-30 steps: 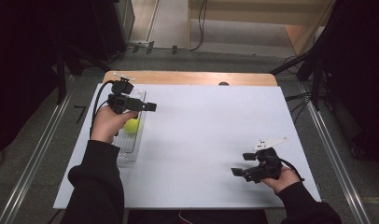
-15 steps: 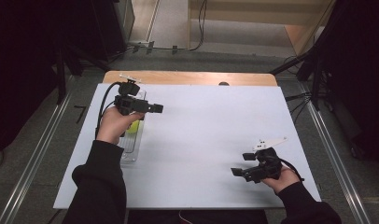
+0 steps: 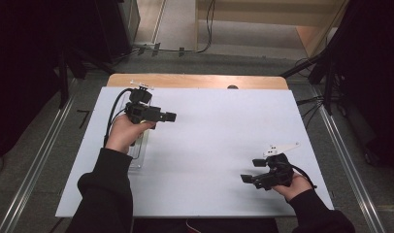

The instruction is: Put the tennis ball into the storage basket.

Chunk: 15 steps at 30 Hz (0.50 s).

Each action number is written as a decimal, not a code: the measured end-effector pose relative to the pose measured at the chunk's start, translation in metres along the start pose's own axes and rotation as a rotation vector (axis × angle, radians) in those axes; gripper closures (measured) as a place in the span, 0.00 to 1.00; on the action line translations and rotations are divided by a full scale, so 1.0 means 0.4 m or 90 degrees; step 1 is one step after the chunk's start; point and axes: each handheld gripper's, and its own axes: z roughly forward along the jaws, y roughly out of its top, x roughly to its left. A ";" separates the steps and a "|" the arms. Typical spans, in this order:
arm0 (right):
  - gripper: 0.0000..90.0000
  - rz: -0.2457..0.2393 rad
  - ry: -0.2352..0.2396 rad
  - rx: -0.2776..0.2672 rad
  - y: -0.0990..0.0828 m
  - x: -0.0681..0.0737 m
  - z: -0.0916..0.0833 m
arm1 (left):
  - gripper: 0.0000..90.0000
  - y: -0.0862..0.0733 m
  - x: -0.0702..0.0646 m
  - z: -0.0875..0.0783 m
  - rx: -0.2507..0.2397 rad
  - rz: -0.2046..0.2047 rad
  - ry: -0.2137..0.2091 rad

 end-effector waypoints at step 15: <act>0.16 0.001 0.001 -0.002 0.000 0.000 -0.001 | 0.21 -0.041 -0.032 0.007 -0.004 0.022 -0.012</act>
